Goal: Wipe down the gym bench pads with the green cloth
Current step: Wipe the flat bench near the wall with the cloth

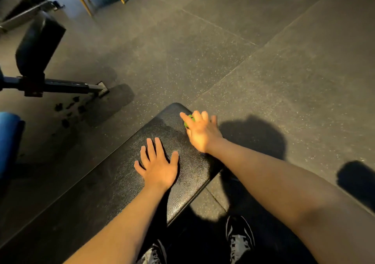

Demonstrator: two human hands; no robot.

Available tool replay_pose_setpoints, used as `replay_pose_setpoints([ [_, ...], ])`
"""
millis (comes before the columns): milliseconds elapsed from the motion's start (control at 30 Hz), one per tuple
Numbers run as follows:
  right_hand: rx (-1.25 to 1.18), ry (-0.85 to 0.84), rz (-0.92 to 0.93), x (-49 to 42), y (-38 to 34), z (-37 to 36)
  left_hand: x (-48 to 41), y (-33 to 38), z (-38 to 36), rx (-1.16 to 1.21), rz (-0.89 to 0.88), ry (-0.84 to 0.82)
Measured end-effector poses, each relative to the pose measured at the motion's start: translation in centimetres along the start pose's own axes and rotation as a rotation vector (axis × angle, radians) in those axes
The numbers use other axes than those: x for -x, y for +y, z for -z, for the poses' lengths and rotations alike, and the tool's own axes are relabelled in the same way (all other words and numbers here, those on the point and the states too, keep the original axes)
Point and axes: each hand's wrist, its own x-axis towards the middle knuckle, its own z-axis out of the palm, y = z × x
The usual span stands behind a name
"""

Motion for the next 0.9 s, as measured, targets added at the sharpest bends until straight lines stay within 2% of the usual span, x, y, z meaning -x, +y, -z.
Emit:
replay_pose_setpoints([
  [67,-0.042,0.034,-0.109,-2.6,1.2,0.0,-0.7,-0.2,-0.3,-0.021,-0.012,-0.02],
  [133,-0.087,-0.02,-0.282,-4.3,2.0,0.0,-0.8,-0.3,-0.6,-0.032,-0.032,-0.027],
  [200,-0.093,-0.057,-0.324,-4.8,1.9,-0.2,-0.8,-0.5,-0.7,-0.039,-0.044,-0.029],
  [367,0.059,0.066,-0.078,-2.1,0.0,-0.3,-1.0,-0.5,-0.6,-0.042,-0.042,-0.058],
  [500,0.058,0.082,0.265,1.7,-2.6,-1.8,-1.1,-0.4,-0.1,-0.029,-0.048,-0.083],
  [567,0.016,0.075,0.364,3.0,-3.0,-2.6,-1.2,-0.4,0.2,-0.008,-0.05,-0.09],
  [733,0.001,-0.057,0.449,0.9,-1.2,-2.7,-1.2,-0.5,0.1,0.008,-0.052,-0.058],
  [900,-0.001,-0.022,0.29,-3.8,-1.9,-2.0,-1.3,-0.5,-0.1,0.006,-0.057,-0.055],
])
